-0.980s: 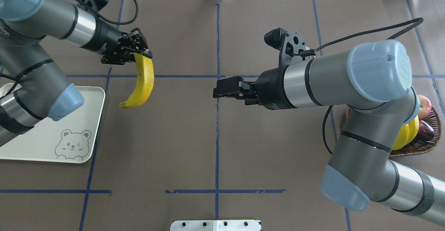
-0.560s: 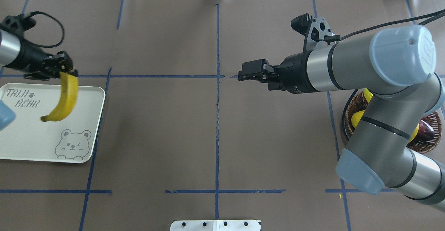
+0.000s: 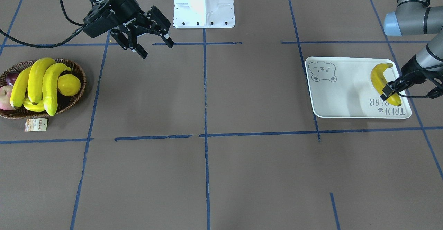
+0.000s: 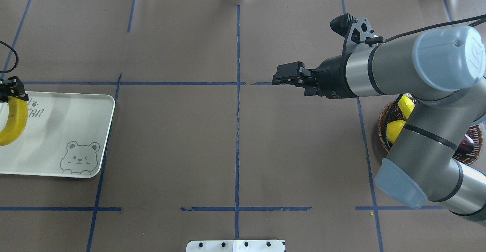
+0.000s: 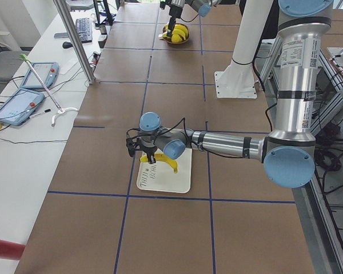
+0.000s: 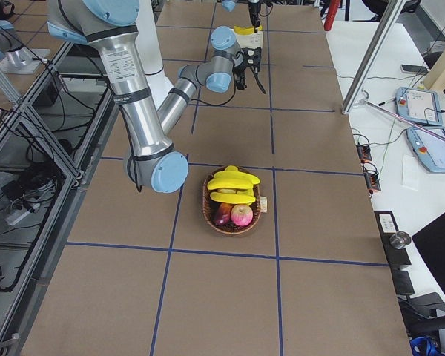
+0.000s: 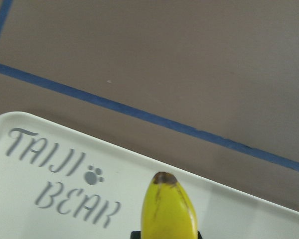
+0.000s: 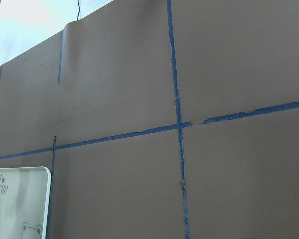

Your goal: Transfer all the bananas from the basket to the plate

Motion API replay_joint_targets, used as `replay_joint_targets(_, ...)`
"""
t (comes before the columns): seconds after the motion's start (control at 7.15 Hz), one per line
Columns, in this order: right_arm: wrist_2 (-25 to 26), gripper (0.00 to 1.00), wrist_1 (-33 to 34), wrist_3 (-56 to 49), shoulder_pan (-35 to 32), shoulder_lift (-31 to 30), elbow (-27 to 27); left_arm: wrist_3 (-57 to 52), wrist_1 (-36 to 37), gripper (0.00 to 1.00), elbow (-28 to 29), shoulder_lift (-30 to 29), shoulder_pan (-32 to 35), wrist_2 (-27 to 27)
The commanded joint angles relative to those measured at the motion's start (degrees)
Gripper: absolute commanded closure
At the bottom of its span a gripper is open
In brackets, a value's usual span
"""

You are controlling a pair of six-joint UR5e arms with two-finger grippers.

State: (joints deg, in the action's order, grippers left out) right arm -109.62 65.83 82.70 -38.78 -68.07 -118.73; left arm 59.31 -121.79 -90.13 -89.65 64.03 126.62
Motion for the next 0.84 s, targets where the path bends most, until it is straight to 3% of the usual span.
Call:
replay_joint_targets(0.0, 0.0, 0.0, -0.1, 0.0, -0.2, -0.3, 0.0, -0.3, -0.5, 1.0, 3.5, 0.1, 0.0, -2.3)
replay_joint_targets(0.14, 0.0, 0.0, -0.1, 0.0, -0.2, -0.3, -0.1, -1.6, -0.5, 0.99, 3.6, 0.3, 0.0, -2.3)
replay_joint_targets(0.28, 0.0, 0.0, -0.1, 0.0, -0.2, -0.3, 0.0, -1.9, -0.5, 0.82, 4.3, 0.4, 0.0, -2.3)
replay_joint_targets(0.42, 0.0, 0.0, -0.1, 0.0, -0.2, -0.3, 0.0, -2.4, -0.6, 0.02, 4.4, 0.4, -0.1, -2.4)
replay_joint_targets(0.7, -0.1, 0.0, -0.1, 0.0, -0.2, -0.3, -0.1, -3.0, -2.7, 0.0, 4.6, 0.4, -0.1, -2.3)
